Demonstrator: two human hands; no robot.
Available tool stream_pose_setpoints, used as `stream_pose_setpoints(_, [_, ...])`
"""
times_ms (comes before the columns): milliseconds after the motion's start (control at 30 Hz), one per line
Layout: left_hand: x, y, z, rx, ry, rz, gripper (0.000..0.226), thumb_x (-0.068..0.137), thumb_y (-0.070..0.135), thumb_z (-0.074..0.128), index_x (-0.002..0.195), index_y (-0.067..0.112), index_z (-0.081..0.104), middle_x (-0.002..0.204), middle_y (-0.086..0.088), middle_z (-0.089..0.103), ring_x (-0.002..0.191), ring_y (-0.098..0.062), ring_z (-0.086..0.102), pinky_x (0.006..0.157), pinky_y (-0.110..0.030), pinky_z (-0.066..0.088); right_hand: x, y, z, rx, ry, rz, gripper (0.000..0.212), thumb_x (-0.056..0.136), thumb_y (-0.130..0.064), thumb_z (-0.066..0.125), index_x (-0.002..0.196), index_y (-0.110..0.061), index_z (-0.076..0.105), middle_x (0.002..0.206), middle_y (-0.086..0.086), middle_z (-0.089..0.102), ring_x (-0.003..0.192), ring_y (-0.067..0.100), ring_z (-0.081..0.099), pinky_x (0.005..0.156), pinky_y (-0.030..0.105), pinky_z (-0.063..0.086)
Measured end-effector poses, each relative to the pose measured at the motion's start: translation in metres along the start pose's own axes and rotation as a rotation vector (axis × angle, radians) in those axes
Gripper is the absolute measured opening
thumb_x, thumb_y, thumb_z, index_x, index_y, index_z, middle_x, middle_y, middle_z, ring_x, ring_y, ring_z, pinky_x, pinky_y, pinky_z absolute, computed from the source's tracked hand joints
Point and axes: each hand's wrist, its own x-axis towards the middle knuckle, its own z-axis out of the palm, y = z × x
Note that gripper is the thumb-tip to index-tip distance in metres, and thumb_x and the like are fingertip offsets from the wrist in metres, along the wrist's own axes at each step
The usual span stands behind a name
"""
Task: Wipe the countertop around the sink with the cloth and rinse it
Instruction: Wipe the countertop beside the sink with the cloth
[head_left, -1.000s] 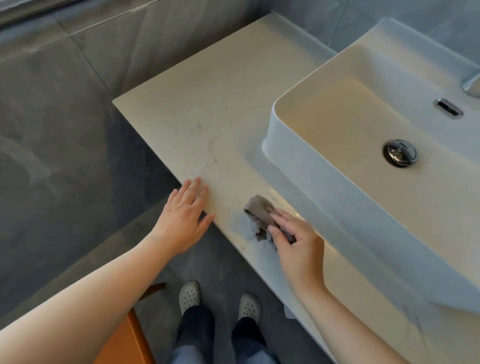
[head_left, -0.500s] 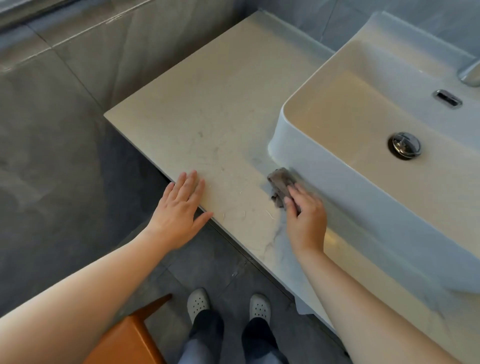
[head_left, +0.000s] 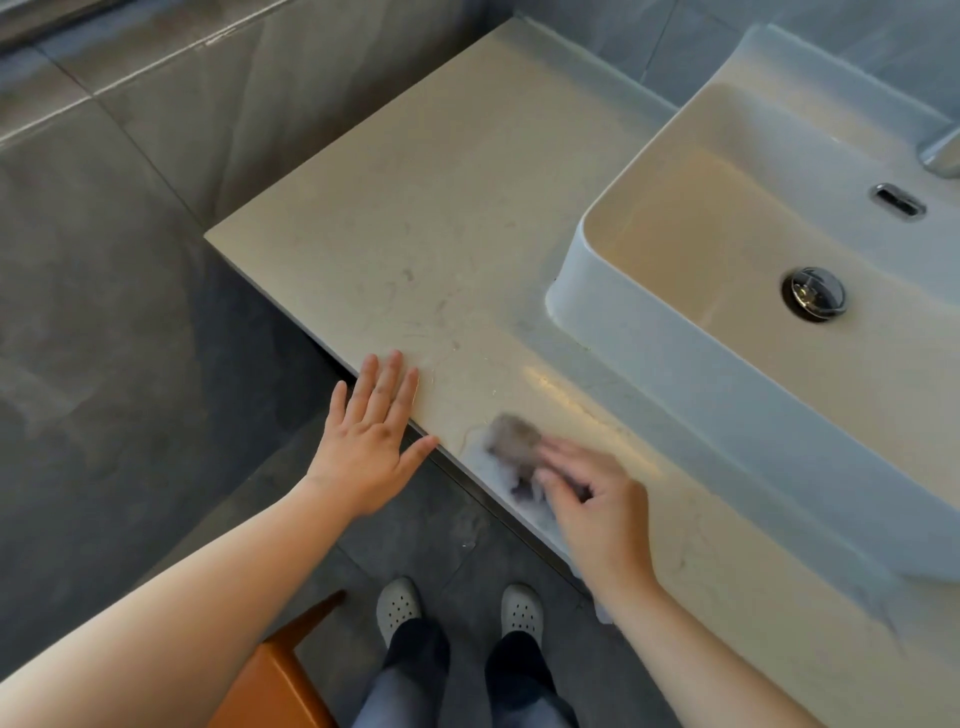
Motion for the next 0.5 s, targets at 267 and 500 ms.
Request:
stream_pose_setpoints(267, [0.000,0.000,0.002,0.001,0.021,0.006,0.079,0.083,0.071,0.000,0.144,0.028,-0.024,0.150,0.006,-0.035,0.137,-0.016,-0.036,0.116,-0.046,-0.011,0.089,0.029,-0.011,-0.287,0.242,-0.023,0.029,0.083,-0.005,0.065,0.111,-0.010,0.071,0.118,0.005,0.067,0.111,0.025,0.058,0.099,0.025,0.039])
stream_pose_setpoints(500, [0.001,0.000,0.003,0.021,0.011,-0.006,0.079,0.083,0.071,-0.001,0.145,0.027,-0.024,0.149,0.007,-0.038,0.136,-0.016,-0.037,0.116,-0.047,-0.012,0.106,0.026,0.022,-0.352,0.193,-0.104,0.030,0.087,-0.010,0.061,0.117,-0.007,0.067,0.124,0.010,0.064,0.113,0.030,0.057,0.099,0.038,0.043])
